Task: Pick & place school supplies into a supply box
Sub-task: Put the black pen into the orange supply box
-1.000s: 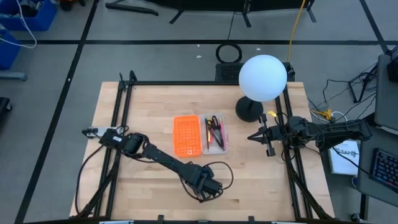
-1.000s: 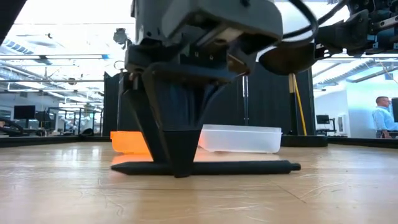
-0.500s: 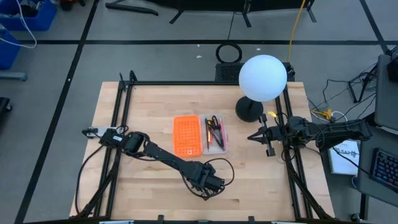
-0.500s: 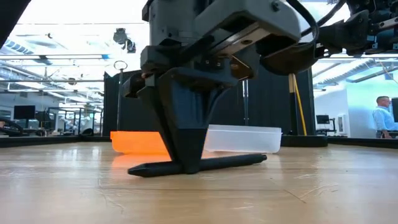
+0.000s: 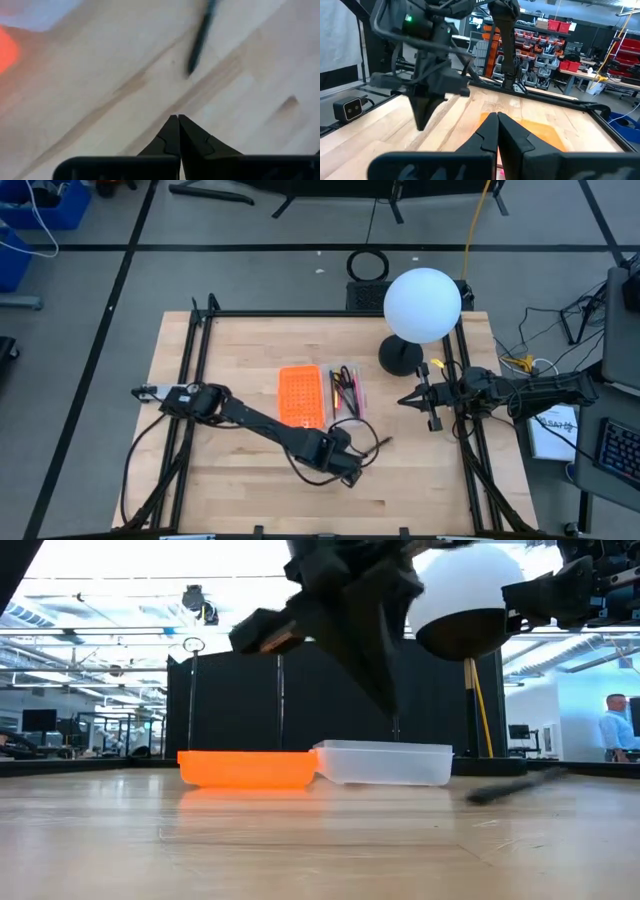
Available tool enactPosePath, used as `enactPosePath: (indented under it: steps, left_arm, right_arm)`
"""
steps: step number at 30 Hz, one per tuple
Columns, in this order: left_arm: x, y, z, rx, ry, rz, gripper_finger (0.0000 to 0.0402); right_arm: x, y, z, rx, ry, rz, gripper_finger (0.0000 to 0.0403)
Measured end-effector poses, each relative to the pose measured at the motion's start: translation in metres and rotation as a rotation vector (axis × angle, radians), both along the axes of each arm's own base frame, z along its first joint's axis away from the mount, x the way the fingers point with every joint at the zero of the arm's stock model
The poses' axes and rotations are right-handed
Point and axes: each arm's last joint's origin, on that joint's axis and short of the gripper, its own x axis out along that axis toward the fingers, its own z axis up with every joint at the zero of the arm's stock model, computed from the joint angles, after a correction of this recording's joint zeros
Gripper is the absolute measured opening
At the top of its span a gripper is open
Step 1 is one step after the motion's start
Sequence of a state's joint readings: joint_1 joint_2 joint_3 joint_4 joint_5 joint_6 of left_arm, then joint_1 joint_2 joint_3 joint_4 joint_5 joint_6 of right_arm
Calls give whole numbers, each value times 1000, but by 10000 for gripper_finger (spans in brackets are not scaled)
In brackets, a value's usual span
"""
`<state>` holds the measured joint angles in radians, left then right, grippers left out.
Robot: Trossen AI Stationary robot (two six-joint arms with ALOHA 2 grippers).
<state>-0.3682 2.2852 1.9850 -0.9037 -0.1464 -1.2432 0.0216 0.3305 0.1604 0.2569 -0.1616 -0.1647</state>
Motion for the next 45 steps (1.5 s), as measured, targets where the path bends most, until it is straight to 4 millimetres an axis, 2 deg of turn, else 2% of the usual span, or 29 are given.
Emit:
enactPosePath:
  steps: [2,6,10,13,16,20,23,25,29,31,34,37,41,45]
  left_arm:
    - [1,4,5,-15,-14,19,5]
    - [3,9,7,-26,-2,-106,11]
    - [5,11,5,108,-15,-317,6]
    - [8,12,8,277,-66,-446,4]
    - [7,12,24,485,-108,-546,7]
    - [-12,23,60,679,-97,-540,4]
    - [-35,31,83,748,-149,-565,3]
    - [-55,31,100,779,-247,-608,3]
    - [-116,30,130,797,-476,-674,2]
    - [-148,35,134,817,-588,-697,3]
    - [-190,54,132,817,-757,-717,2]
    - [-222,81,120,797,-890,-715,3]
    - [-252,112,95,807,-994,-685,2]
    - [-273,129,78,789,-1048,-691,3]
  right_arm:
    - [0,0,0,5,1,0,0]
    - [0,0,-3,3,35,-1,0]
    - [0,0,-6,3,64,0,0]
    - [0,0,-7,31,76,-1,0]
    - [2,0,-10,62,117,-2,0]
    - [6,4,-18,112,208,17,0]
    - [9,6,-23,131,256,27,0]
    - [10,6,-24,130,270,28,0]
    - [11,6,-22,106,241,31,0]
    - [12,6,-20,98,218,33,0]
    - [12,7,-16,57,164,38,0]
    - [13,7,-12,13,115,42,0]
    - [13,7,-10,-46,78,45,0]
    - [13,6,-9,-58,71,43,0]
